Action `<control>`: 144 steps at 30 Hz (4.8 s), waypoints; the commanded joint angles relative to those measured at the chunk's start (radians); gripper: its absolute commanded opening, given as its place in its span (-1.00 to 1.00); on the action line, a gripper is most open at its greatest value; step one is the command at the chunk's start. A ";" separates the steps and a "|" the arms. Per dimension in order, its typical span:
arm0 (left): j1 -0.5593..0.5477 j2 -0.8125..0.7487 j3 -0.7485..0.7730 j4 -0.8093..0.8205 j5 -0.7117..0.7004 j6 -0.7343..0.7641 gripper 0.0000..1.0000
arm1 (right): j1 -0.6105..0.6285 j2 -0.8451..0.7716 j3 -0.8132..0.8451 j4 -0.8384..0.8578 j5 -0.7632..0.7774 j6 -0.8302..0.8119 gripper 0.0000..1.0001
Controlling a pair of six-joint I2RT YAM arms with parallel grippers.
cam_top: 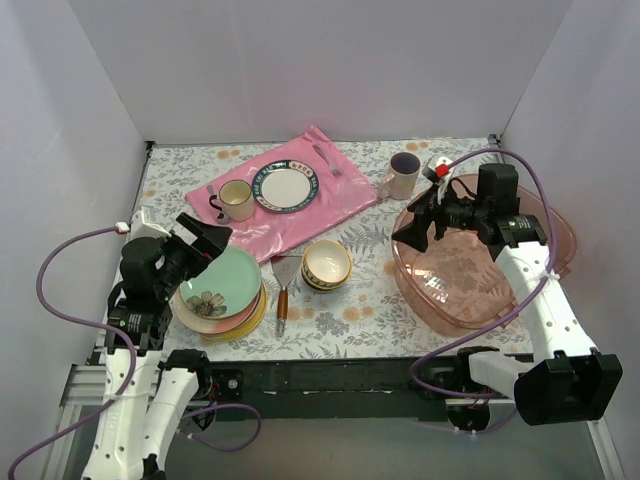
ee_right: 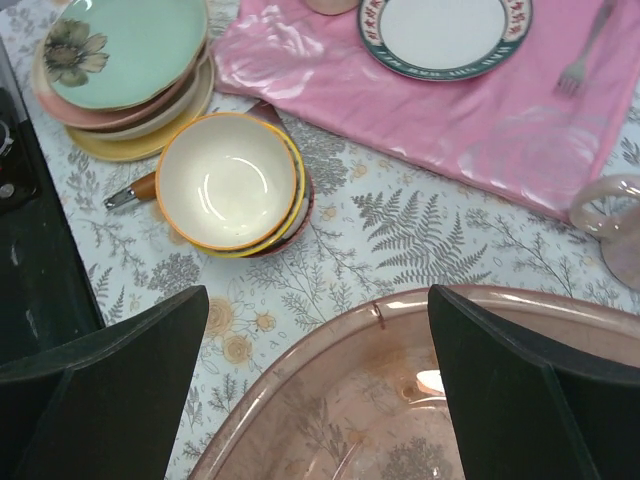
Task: Place the mixed dishes into the plastic bin
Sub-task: Pick up the plate at the center of the board.
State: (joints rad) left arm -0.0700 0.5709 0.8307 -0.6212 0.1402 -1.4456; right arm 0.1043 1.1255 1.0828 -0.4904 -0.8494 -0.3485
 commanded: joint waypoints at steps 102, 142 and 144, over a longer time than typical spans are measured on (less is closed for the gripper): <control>0.003 0.021 -0.260 -0.420 -0.441 -0.639 -0.60 | 0.017 -0.090 -0.285 0.184 -0.200 -0.153 0.98; 0.003 -0.180 -0.030 -0.321 -0.340 -0.469 -1.00 | 0.012 -0.081 -0.290 0.173 -0.229 -0.172 0.97; 0.003 -0.181 -0.025 -0.311 -0.334 -0.464 -1.00 | 0.012 -0.081 -0.290 0.173 -0.231 -0.172 0.97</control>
State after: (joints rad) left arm -0.0700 0.4107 0.7345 -1.0775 -0.2291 -1.9144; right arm 0.1234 1.0412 0.7868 -0.3153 -1.0519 -0.5045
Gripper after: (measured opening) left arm 0.050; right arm 0.986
